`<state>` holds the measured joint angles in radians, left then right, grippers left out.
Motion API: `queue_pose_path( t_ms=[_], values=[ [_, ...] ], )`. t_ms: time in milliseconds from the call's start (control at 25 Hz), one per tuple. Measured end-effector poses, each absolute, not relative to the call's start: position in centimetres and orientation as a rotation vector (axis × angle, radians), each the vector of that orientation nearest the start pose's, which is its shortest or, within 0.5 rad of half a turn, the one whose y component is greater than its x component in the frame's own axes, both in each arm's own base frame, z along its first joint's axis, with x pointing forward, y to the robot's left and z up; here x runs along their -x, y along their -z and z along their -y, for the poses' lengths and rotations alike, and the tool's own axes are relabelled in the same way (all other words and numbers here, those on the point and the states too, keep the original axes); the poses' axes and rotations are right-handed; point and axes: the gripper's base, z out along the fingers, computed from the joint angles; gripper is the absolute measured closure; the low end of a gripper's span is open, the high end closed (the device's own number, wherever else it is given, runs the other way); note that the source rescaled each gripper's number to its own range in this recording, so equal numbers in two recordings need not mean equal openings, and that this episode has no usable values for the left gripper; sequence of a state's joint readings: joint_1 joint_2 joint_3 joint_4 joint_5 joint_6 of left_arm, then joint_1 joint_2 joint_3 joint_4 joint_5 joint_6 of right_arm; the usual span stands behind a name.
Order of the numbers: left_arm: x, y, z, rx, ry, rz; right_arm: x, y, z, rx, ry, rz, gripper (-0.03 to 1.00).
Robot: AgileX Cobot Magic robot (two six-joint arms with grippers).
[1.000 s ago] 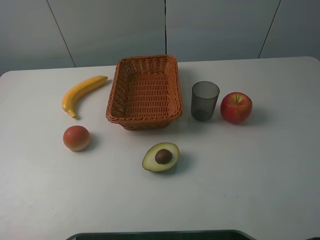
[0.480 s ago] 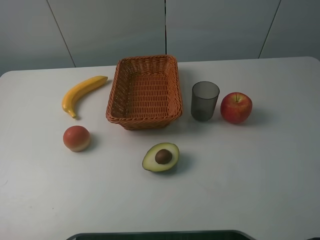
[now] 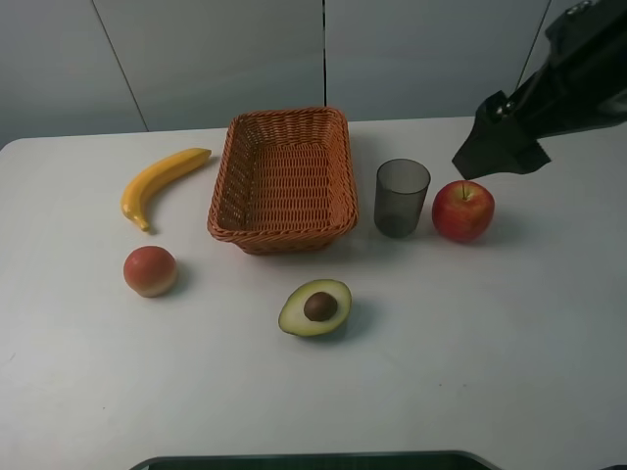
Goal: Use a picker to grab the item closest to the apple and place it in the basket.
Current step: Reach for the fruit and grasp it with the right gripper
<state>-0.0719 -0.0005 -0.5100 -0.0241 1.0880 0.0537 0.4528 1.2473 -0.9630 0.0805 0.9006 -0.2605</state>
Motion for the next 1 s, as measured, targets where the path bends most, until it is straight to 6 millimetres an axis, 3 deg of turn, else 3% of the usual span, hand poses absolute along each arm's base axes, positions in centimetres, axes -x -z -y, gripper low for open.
queue_pose_path(
  t_ms=[280,520,720,1000],
  values=[
    [0.7,-27.8,0.1,-0.131,0.040,-2.057,-25.5,-26.1,-14.9,1.365,-0.111,-2.537,-0.03],
    [0.7,-27.8,0.1,-0.131,0.040,-2.057,-27.0,-23.3,-16.5,1.674,-0.099,-2.455,-0.03],
    [0.7,-27.8,0.1,-0.131,0.040,-2.057,-27.7,-21.0,-17.0,1.821,-0.093,-2.427,-0.03],
    [0.7,-27.8,0.1,-0.131,0.040,-2.057,-29.9,-20.5,-18.1,1.838,-0.059,-2.394,-0.03]
  ],
)
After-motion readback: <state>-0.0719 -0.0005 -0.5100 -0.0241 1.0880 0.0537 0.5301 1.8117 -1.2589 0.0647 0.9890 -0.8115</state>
